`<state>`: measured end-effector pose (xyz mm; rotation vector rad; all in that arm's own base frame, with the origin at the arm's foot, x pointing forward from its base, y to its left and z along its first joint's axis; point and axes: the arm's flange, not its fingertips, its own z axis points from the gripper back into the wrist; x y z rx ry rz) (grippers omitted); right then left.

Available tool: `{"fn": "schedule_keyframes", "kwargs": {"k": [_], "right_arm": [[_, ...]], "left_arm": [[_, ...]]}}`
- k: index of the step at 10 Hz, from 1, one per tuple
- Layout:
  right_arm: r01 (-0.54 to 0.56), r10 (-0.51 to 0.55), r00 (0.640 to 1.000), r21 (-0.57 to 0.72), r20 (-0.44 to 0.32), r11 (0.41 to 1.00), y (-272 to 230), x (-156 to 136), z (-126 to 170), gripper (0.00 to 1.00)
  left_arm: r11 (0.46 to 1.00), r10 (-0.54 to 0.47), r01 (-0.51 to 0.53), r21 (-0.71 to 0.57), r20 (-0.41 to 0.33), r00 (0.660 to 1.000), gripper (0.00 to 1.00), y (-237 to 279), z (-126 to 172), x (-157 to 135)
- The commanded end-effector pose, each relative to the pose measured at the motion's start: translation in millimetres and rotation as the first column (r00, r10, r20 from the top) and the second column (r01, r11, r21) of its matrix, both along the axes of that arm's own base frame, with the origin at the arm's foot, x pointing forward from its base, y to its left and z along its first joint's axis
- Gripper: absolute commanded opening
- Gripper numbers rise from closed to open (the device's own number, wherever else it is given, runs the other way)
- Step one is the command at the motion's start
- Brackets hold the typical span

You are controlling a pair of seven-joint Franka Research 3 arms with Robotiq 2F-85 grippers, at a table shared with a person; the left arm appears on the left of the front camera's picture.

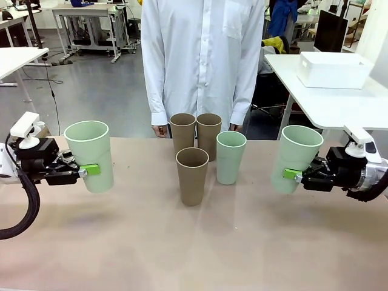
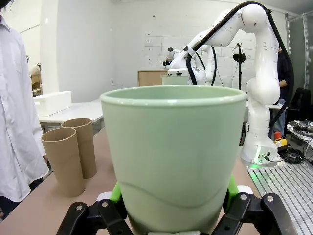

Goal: Stack the cups and store them in the basket.
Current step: Place the stack of Reusable plastic cups into the Pantry Basket.

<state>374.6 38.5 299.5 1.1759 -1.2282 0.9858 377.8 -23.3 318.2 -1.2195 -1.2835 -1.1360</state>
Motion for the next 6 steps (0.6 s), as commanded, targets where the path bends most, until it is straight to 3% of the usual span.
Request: {"fn": "schedule_keyframes", "kwargs": {"k": [1, 6], "right_arm": [[0.006, -0.006, 1.000, 0.003, 0.004, 1.000, 0.0, 0.7, 1.4, 0.85], [0.006, -0.006, 1.000, 0.003, 0.004, 1.000, 0.0, 0.7, 1.4, 0.85]], "left_arm": [[1.000, -0.001, 0.001, -0.001, 0.001, 1.000, 0.85, -0.2, 3.6, 0.2], [1.000, -0.001, 0.001, -0.001, 0.001, 1.000, 0.85, -0.2, 3.6, 0.2]]}}
